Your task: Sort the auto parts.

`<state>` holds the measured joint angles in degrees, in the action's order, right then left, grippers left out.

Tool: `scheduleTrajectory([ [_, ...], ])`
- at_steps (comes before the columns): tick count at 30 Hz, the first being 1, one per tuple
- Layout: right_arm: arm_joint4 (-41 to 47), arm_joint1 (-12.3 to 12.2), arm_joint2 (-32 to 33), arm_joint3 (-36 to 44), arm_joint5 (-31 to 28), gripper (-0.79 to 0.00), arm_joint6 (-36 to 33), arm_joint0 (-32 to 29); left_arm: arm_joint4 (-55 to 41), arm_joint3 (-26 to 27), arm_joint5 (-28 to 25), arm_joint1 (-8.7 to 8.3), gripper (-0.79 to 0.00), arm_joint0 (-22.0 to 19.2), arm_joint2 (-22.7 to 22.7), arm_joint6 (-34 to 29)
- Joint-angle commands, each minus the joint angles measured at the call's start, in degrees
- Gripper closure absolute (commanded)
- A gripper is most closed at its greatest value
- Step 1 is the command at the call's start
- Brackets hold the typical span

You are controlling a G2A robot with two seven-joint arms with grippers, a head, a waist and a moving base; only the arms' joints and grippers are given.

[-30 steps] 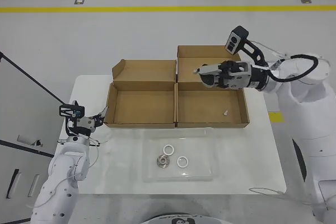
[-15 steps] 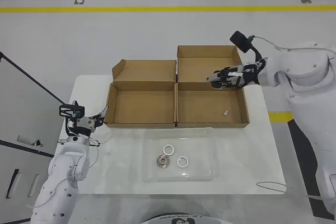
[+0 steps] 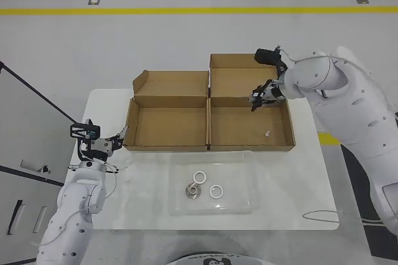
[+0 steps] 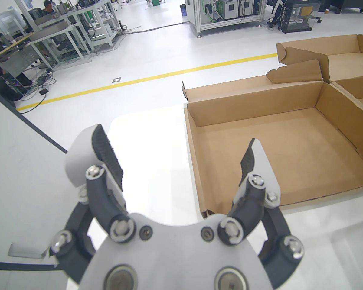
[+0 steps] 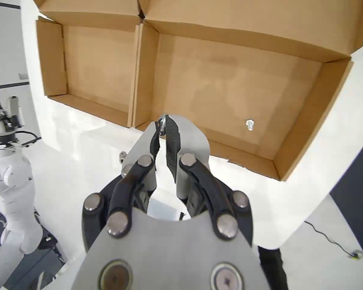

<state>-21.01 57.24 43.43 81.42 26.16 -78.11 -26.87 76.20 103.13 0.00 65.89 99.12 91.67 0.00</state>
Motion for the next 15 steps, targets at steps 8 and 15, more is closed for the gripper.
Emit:
scheduleTrajectory([
  [8,0.33,3.80,-11.61,-9.37,-3.12,0.000,-3.14,7.66,0.00,0.00,0.00,0.00,-0.785,0.00,0.00,0.00],
  [15,0.92,7.36,-18.97,-15.38,-3.29,0.000,-3.32,10.61,0.00,0.00,0.00,0.00,-0.785,0.00,0.00,0.00],
])
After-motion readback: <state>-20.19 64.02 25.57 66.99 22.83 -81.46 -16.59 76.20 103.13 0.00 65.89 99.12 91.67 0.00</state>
